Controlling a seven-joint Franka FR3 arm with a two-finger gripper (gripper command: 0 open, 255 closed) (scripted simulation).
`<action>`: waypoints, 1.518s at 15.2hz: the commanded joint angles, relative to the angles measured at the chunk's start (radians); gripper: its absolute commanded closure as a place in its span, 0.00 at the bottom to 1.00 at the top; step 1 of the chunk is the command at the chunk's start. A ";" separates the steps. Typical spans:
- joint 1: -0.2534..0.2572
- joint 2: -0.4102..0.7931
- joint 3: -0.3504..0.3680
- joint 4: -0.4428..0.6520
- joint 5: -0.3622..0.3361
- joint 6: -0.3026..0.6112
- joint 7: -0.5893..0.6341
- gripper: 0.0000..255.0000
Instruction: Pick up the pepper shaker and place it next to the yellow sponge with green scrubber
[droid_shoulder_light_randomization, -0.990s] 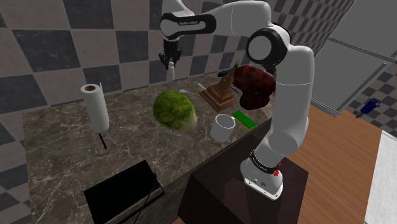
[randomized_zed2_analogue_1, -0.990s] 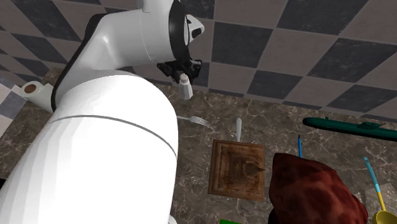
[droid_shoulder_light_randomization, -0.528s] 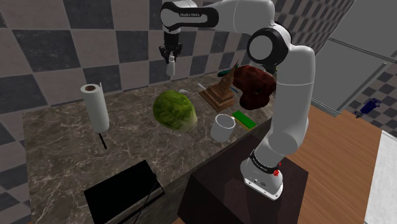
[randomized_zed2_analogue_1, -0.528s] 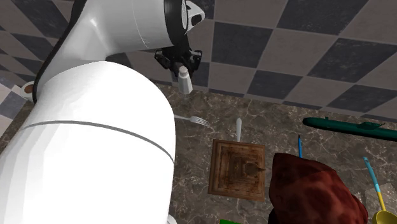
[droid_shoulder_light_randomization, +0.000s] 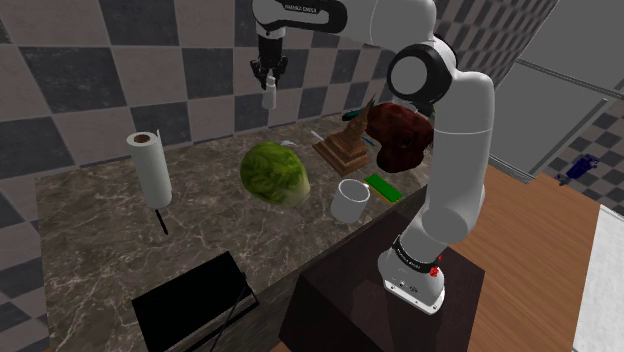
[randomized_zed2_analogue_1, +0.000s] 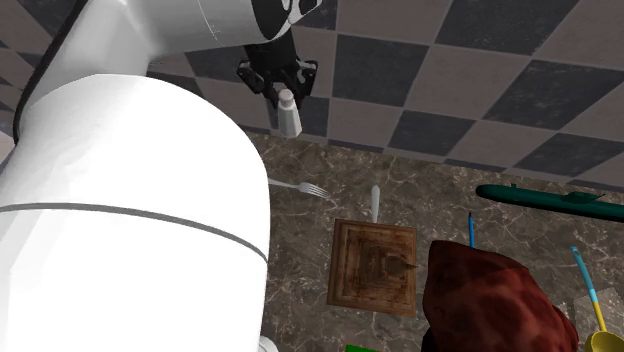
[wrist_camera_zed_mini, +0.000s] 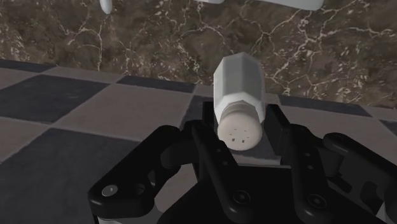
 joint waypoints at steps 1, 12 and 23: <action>0.000 0.002 0.000 0.035 0.001 -0.033 -0.005 1.00; -0.012 -0.383 -0.002 -0.478 0.003 0.095 -0.001 1.00; -0.020 -0.832 -0.013 -0.964 0.003 0.134 -0.015 1.00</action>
